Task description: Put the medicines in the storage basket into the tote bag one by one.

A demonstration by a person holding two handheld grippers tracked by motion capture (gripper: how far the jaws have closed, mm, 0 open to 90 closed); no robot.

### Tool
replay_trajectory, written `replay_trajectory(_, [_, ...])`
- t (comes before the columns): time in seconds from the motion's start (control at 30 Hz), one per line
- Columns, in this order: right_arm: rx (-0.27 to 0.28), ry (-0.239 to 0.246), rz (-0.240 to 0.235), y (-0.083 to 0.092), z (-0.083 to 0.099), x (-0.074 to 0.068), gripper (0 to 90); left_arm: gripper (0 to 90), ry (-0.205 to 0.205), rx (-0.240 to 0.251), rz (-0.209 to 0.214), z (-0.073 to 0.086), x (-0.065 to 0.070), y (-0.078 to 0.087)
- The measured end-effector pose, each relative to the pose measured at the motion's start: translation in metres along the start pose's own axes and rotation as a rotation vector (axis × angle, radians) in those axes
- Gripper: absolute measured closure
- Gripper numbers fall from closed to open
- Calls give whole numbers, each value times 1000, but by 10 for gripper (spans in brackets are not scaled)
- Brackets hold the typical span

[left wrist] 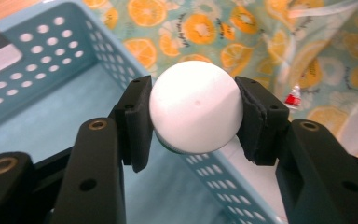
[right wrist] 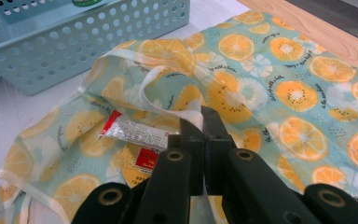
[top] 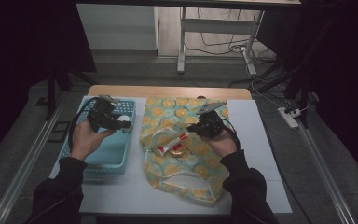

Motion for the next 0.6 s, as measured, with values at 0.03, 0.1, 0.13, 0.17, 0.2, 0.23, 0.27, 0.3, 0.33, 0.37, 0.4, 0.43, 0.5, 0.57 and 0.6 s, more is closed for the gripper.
replay_trajectory(0.03, [0,0,0,0,0,0,899,505,-4,2,4,0,3,0])
replay_trajectory(0.1, [0,0,0,0,0,0,899,505,-16,3,14,-1,8,0])
replay_trajectory(0.13, [0,0,0,0,0,0,899,505,-23,2,20,-1,11,-1])
replay_trajectory(0.17, [0,0,0,0,0,0,899,505,-27,1,24,-2,13,-1])
replay_trajectory(0.2, [-1,0,0,0,0,0,899,505,-31,2,30,-2,16,-1])
replay_trajectory(0.23, [0,1,-1,0,0,0,899,505,-41,-2,36,-2,19,-2])
replay_trajectory(0.27, [0,2,-1,-1,0,0,899,505,-46,-3,40,-3,21,-2])
replay_trajectory(0.3, [0,2,0,-1,0,0,899,505,-52,-4,44,-3,25,-4])
replay_trajectory(0.33, [0,2,0,0,0,0,899,504,-61,-8,50,-3,28,-4])
replay_trajectory(0.37, [1,2,0,0,0,0,899,505,-63,-6,54,-4,30,-5])
replay_trajectory(0.4, [1,2,0,0,0,0,899,505,-71,-7,61,-4,33,-7])
replay_trajectory(0.43, [1,2,0,0,0,0,899,505,-75,-7,66,-4,35,-8])
replay_trajectory(0.5, [2,1,0,0,0,0,899,505,-83,-10,75,-5,40,-11])
replay_trajectory(0.57, [3,1,1,0,0,0,899,505,-96,-16,84,-6,45,-14])
replay_trajectory(0.6, [3,2,1,0,0,0,899,505,-103,-17,90,-7,47,-16])
Point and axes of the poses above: each handheld gripper's, and its own axes: y roughly backward along the jaws, z roughly out of its underside, x roughly to its right, the point moved 3 cm from there along -y, roughly forward along the jaws, and after that the axes turned 4 degrees about z, right-handed, at the moved point
